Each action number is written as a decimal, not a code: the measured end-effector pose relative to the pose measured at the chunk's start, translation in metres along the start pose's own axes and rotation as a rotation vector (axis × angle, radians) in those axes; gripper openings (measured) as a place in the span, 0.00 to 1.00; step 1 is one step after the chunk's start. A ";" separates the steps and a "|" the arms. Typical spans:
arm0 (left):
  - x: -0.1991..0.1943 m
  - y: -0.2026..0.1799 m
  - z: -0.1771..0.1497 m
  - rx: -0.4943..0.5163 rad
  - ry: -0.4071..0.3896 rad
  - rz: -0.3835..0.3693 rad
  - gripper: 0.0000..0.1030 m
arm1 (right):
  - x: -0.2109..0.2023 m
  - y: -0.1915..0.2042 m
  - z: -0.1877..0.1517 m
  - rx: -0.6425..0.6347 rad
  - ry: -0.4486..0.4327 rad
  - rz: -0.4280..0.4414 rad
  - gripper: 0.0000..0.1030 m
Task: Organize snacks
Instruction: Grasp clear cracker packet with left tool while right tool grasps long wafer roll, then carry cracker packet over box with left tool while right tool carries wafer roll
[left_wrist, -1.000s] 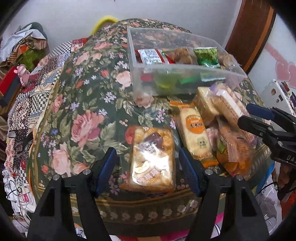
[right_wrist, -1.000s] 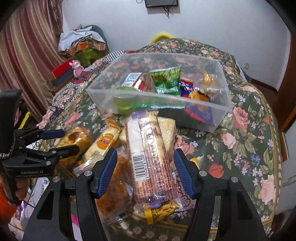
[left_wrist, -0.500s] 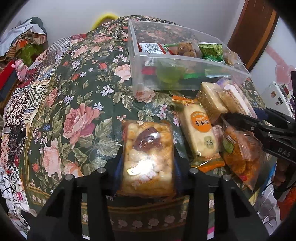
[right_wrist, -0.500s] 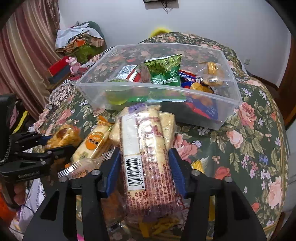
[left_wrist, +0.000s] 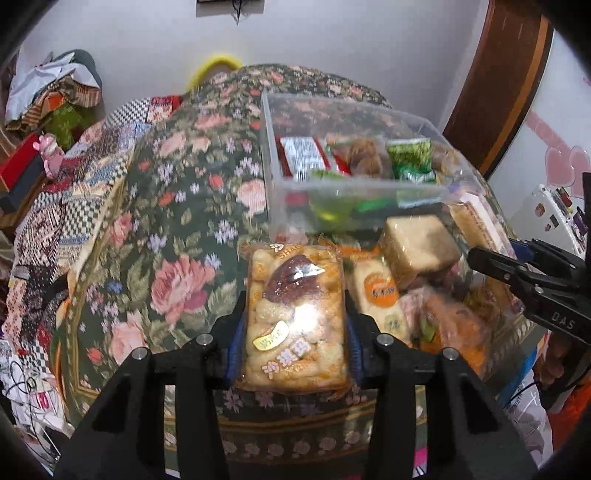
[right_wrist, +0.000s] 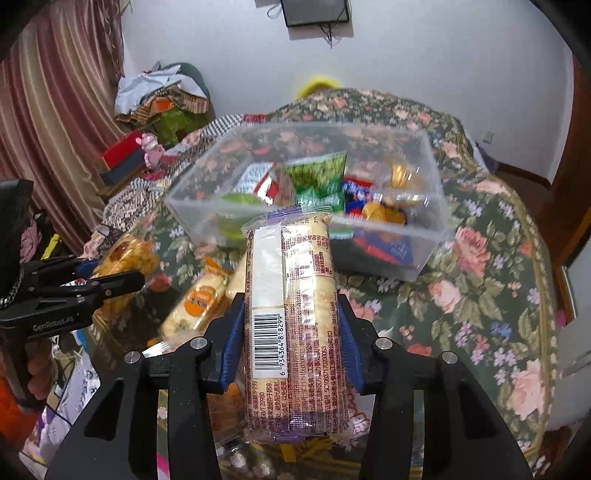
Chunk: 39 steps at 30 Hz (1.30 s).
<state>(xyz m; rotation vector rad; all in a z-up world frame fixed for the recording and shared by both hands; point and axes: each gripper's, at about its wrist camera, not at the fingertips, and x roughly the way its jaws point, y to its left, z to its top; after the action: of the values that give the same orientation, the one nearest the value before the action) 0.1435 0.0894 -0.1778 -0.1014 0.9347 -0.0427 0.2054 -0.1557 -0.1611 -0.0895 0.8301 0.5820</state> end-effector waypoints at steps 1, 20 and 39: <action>-0.002 -0.001 0.004 0.001 -0.009 0.001 0.43 | -0.004 -0.001 0.002 0.000 -0.011 -0.001 0.41; -0.010 -0.007 0.086 -0.005 -0.151 -0.025 0.43 | -0.011 -0.023 0.067 0.019 -0.157 -0.048 0.41; 0.067 -0.012 0.123 -0.039 -0.064 -0.051 0.43 | 0.049 -0.049 0.100 0.050 -0.093 -0.126 0.41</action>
<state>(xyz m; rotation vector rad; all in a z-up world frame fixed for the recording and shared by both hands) 0.2823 0.0804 -0.1574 -0.1615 0.8696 -0.0682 0.3241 -0.1454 -0.1353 -0.0674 0.7424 0.4435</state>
